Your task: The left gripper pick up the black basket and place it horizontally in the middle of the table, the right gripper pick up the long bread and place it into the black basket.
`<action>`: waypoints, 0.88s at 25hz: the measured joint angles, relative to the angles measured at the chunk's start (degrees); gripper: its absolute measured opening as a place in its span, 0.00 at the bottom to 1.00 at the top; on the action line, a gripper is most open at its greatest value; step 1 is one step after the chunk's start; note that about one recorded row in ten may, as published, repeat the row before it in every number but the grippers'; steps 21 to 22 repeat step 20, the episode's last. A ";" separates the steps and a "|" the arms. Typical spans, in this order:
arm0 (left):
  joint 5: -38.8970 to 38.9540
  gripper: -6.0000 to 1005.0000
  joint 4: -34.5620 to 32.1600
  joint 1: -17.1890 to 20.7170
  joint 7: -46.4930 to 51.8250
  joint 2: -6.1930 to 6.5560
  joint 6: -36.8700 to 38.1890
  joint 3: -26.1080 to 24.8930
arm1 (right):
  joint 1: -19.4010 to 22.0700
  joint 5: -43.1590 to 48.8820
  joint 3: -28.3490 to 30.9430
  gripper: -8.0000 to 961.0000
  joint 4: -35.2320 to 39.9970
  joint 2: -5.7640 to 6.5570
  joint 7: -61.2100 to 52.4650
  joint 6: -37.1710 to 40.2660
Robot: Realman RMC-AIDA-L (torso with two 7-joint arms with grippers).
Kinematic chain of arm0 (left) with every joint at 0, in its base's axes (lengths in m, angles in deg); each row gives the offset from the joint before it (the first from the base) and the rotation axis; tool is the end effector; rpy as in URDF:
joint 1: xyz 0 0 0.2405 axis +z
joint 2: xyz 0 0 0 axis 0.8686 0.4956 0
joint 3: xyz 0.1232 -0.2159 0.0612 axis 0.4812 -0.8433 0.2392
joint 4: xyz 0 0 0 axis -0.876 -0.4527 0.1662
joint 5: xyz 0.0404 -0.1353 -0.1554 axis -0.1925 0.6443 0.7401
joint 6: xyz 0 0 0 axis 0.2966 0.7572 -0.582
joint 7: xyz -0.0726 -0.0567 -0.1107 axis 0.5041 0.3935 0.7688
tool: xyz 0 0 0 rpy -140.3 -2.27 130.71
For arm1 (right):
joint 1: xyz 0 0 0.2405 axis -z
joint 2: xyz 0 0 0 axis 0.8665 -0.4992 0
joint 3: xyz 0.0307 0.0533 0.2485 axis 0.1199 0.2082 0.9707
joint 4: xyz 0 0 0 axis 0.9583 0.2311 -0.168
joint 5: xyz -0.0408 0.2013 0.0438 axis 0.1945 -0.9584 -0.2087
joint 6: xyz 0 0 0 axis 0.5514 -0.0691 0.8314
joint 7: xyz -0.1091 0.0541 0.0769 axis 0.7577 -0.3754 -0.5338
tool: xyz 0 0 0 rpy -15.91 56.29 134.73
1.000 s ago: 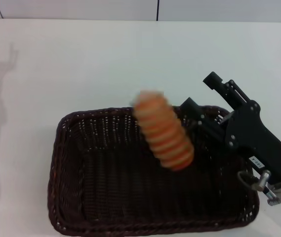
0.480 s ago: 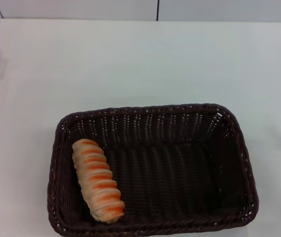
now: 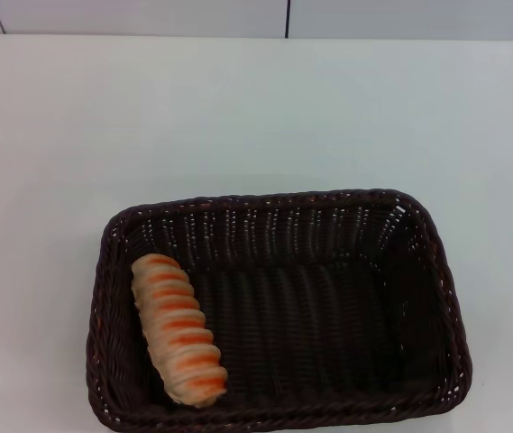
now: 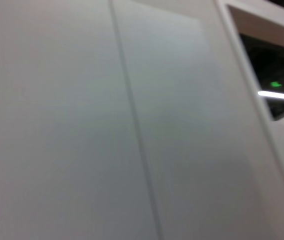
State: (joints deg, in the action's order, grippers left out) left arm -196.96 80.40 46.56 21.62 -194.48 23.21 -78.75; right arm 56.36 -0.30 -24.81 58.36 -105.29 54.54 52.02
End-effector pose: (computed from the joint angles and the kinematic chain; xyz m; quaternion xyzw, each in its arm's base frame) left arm -0.3874 0.2936 0.0669 -0.5385 -0.2385 -0.2542 0.7672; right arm 0.4060 0.1406 0.0840 -0.3398 0.2135 0.3410 0.8501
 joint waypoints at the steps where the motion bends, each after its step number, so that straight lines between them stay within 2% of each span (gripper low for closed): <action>1: 0.08 0.78 -0.24 0.25 0.04 -0.09 0.41 -0.12 | 0.13 -0.74 -0.04 0.88 -0.03 -0.04 -0.03 -0.05; 15: -0.06 0.78 -2.01 1.01 0.71 -0.42 1.02 -0.12 | -0.25 -1.24 -0.47 0.88 -0.46 -0.25 0.22 -0.30; 22: 0.10 0.78 -2.08 0.83 0.67 -0.42 1.03 1.94 | -0.53 -1.13 -0.50 0.88 -0.48 -0.25 0.39 -0.09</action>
